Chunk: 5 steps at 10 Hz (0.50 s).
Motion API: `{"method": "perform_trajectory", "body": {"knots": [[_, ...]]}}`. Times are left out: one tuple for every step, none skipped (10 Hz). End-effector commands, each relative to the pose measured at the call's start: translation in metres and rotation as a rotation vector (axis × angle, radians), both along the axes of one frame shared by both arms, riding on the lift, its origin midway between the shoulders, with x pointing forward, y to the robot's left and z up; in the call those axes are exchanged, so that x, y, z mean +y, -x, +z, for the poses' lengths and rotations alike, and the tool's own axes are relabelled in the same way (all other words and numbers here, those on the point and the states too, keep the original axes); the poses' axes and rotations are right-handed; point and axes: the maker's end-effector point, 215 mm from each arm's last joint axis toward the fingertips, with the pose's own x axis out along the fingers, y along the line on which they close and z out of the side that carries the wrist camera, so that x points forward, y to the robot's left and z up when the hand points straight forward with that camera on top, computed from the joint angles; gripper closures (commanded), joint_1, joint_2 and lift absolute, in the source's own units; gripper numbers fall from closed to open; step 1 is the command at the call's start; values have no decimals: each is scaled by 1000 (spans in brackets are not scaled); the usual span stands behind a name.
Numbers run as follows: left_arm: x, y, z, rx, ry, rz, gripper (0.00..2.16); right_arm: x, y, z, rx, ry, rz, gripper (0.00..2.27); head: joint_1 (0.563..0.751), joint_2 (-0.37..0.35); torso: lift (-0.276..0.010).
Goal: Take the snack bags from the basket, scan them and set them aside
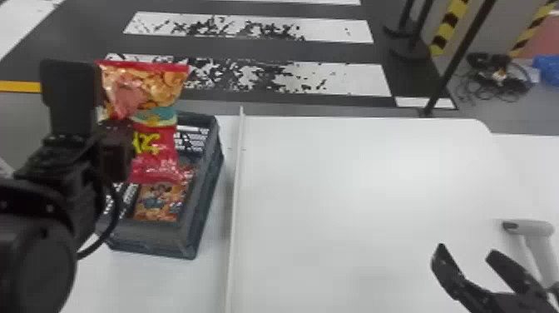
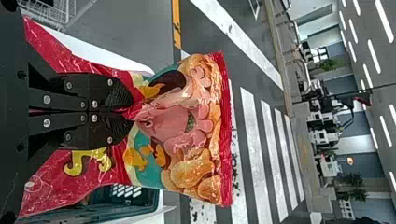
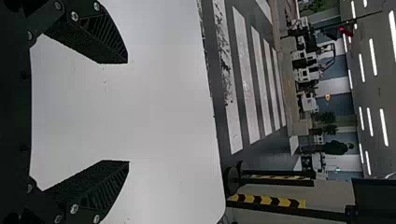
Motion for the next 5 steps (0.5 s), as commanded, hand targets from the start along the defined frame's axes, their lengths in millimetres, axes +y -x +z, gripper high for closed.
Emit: {"method": "perform_trajectory", "body": {"knots": [[-19, 2, 13, -31, 64, -50, 1673, -2, -1, 4, -15, 2, -5, 171, 695, -17, -75], [-42, 3, 12, -27, 119, -109, 1669, -6, -3, 8, -37, 3, -13, 171, 695, -32, -75], [-69, 5, 9, -17, 178, -187, 1673, -10, -5, 12, -52, 9, -20, 171, 695, -67, -75], [-86, 8, 2, 3, 212, -235, 1669, -17, -9, 22, -82, 20, -29, 171, 695, -93, -75], [-108, 11, -7, 29, 244, -293, 1673, -25, -16, 41, -147, 32, -45, 171, 695, -141, -75]]}}
